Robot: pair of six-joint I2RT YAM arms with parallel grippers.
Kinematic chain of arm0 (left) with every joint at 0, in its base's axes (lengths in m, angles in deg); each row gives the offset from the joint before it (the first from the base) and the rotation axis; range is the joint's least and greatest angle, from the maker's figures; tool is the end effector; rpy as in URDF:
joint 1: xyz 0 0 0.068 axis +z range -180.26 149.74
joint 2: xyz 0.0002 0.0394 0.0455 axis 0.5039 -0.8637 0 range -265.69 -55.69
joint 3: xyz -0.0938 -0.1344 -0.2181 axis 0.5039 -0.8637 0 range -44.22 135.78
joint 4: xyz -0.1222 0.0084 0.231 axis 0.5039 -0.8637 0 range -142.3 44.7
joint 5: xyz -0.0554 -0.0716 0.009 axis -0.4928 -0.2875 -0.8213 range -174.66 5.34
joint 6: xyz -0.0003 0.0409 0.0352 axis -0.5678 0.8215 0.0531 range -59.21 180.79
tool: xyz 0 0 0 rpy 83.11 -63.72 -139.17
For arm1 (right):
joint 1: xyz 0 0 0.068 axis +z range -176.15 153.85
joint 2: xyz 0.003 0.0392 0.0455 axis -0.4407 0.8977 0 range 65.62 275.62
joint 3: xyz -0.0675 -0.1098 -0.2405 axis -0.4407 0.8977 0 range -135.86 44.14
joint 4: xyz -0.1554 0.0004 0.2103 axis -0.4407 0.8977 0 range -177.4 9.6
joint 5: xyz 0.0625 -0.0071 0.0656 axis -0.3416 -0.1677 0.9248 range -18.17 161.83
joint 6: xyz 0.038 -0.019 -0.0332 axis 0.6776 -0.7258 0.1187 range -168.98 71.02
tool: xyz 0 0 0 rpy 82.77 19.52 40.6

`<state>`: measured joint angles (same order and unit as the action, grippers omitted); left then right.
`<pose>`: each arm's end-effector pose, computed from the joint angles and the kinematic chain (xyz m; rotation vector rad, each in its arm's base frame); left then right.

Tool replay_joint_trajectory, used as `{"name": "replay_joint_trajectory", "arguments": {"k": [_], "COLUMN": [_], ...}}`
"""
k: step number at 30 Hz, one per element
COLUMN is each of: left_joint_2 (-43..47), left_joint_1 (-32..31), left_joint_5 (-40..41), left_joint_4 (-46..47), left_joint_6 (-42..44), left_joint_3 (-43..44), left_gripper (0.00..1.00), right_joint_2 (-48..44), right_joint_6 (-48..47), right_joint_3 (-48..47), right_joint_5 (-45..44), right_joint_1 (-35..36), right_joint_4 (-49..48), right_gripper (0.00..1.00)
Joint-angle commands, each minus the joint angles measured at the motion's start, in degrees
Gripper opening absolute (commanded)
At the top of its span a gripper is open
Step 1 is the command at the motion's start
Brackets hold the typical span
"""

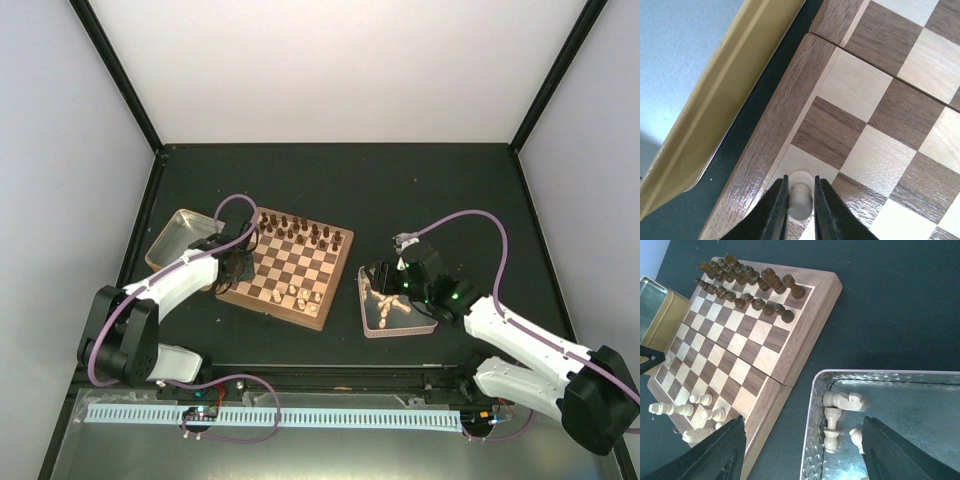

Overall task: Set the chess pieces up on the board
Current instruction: Place the chess piece on the chessboard, then pick up the chess piece from the storage box.

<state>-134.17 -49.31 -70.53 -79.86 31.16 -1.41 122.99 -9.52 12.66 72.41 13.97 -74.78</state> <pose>0.2278 -0.0695 0.1758 -0.3098 2.7083 0.1121 0.1603 0.1356 0.2147 -0.0192 2.3547 0.7359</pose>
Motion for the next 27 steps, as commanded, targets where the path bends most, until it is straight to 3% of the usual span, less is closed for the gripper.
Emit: {"name": "replay_joint_trajectory", "arguments": {"k": [1, 6, 13, 23, 27], "left_joint_2": [-0.7, 1.2, 6.4, 18.1, 20.4], "left_joint_1": [0.7, 0.7, 0.7, 0.6, 0.5], "left_joint_5": [1.0, 0.7, -1.7, -13.7, -18.9], "left_joint_4": [0.1, -1.1, -3.3, -3.9, -3.5], "left_joint_6": [-0.2, -0.5, -0.2, 2.9, 3.6], "left_joint_3": [-0.3, 0.2, 1.5, 3.0, 3.0], "left_gripper": [0.21, 0.35, 0.4, 0.42, 0.43], "right_joint_2": [0.1, 0.0, 2.7, 13.9, 14.7], "right_joint_6": [-0.6, -0.1, 0.7, -4.6, -4.2], "right_joint_3": [-1.9, -2.8, -3.8, -8.1, -8.5], "right_joint_5": [0.0, -1.3, -5.2, -3.5, -3.6], "right_joint_1": [0.2, 0.2, 0.2, 0.2, 0.4], "right_joint_4": [1.1, 5.3, 11.2, 18.5, 22.1], "right_gripper": [0.64, 0.64, 0.62, 0.39, 0.34]}}
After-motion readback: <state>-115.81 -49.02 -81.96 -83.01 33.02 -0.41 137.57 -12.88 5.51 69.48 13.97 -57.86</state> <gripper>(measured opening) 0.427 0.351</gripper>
